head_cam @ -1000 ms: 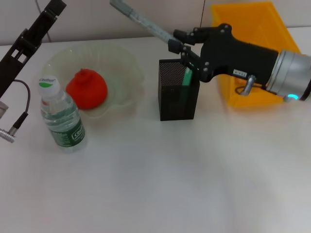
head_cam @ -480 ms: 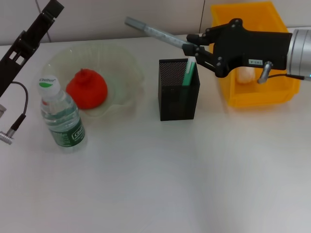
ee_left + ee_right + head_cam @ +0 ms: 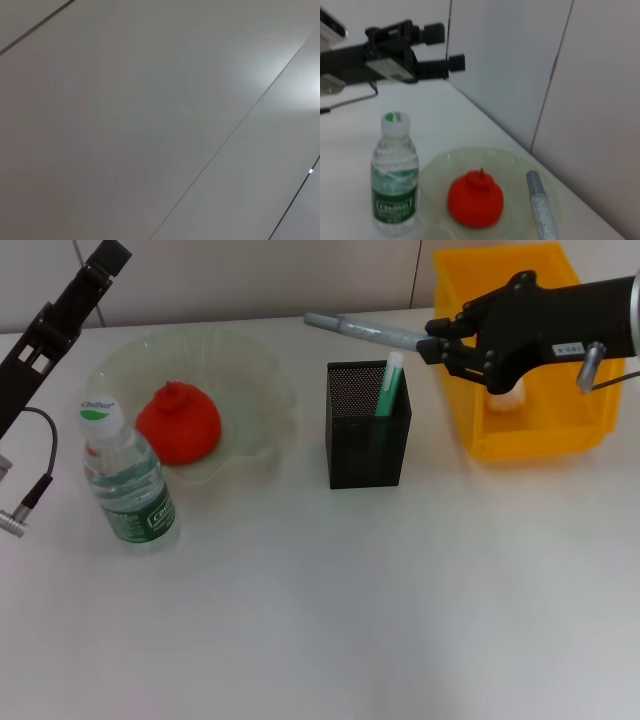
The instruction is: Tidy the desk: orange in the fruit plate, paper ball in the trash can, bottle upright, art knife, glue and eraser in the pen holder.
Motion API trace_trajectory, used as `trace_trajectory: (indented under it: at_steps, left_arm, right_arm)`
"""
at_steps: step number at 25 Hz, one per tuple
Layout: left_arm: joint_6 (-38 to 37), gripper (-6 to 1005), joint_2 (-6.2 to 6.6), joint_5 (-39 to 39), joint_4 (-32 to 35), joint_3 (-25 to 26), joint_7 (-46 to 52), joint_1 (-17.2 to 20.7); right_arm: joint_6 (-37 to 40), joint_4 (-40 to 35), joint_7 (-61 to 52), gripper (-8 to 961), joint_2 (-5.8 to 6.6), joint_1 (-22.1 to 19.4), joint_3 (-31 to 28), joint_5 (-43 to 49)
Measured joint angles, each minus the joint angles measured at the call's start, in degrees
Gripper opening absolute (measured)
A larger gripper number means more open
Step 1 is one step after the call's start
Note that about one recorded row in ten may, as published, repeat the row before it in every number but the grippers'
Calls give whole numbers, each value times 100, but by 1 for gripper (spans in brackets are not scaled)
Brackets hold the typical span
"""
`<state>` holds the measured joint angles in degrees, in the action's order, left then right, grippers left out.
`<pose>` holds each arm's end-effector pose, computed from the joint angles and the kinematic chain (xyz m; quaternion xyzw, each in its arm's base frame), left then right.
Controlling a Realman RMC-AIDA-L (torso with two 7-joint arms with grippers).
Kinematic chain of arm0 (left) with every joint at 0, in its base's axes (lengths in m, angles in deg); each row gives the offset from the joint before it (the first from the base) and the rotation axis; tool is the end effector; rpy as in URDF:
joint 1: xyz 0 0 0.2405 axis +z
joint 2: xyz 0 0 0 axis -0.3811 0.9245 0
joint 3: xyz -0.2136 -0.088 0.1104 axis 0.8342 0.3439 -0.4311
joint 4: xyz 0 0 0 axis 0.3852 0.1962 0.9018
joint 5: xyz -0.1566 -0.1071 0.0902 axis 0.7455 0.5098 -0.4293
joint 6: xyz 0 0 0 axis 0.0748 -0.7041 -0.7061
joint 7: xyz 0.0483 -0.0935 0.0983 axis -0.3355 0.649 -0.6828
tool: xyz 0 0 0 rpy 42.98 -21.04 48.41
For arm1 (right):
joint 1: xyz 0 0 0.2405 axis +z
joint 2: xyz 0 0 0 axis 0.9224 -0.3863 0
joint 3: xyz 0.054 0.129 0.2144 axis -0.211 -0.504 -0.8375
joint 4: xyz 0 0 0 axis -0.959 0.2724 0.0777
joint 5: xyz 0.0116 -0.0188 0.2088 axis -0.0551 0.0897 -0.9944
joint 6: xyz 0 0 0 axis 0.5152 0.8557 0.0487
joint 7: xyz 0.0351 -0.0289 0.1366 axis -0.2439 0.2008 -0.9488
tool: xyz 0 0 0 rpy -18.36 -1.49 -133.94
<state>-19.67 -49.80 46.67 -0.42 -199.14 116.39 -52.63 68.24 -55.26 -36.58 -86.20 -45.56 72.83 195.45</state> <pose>-0.2429 0.3410 0.0101 -0.6842 -0.3587 -0.6042 0.1951 0.1556 0.3470 0.0753 -0.9558 0.1024 0.0859 0.2618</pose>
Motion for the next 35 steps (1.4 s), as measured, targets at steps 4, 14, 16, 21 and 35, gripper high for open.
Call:
trace_trajectory:
  at_steps: [4, 14, 16, 21, 35]
  left_arm:
    - [0, 814, 1, 0, 0, -6, -5, -1]
    - [-60, 814, 1, 0, 0, -43, 18, 7]
    - [-62, 814, 1, 0, 0, -49, 25, 9]
    - [-63, 814, -4, 0, 9, -50, 41, 9]
    - [-69, 814, -9, -219, 59, 36, 75, 8]
  right_arm:
    - [339, -539, -502, 148, -5, 71, -9, 438]
    - [1184, -2066, -1423, 148, -20, 70, -125, 892]
    - [1469, -2315, -1758, 148, -7, 184, -138, 1112]
    - [1673, -2260, -2120, 149, 13, 385, -138, 1452]
    - [1695, -1524, -2419, 149, 32, 684, -139, 1641]
